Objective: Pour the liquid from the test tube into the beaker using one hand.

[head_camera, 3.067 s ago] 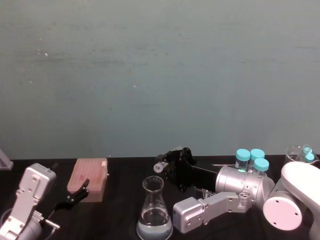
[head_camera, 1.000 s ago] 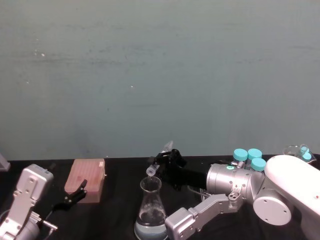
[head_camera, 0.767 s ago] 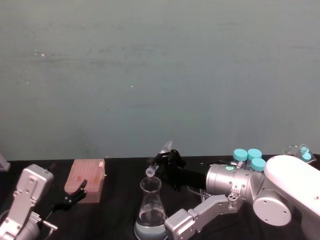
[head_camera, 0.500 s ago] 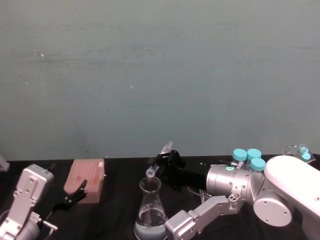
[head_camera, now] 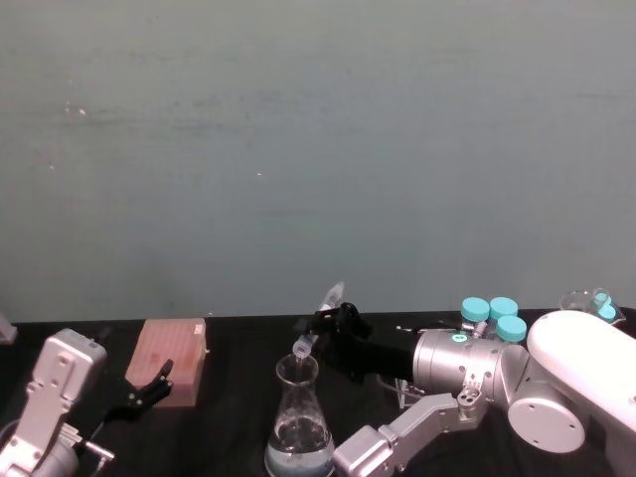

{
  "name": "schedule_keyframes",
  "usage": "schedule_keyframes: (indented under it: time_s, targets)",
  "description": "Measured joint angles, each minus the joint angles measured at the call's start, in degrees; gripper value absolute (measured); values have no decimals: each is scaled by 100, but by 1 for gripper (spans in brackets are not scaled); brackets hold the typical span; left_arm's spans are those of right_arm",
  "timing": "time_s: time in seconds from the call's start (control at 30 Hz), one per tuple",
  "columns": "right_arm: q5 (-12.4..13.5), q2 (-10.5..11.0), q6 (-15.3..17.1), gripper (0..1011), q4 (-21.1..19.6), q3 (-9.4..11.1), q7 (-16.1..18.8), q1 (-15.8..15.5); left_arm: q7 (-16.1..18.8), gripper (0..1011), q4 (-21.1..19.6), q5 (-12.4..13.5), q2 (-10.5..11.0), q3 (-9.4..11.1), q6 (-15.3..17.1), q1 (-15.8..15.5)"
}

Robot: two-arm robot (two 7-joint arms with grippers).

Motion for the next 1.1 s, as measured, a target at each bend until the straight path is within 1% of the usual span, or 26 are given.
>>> schedule_keyframes:
  time_s: [0.27, 0.53, 1.0, 1.1]
  targets:
    - [-109, 35, -6, 221, -25, -56, -58, 39, 0, 1000, 0, 0, 0, 0, 0, 0]
    - [-163, 56, 6, 221, -51, -90, -92, 64, 0, 1000, 0, 0, 0, 0, 0, 0]
    - [-185, 55, 39, 221, -63, -113, -124, 79, 0, 1000, 0, 0, 0, 0, 0, 0]
    - [-157, 58, 51, 221, -71, -101, -125, 72, 0, 1000, 0, 0, 0, 0, 0, 0]
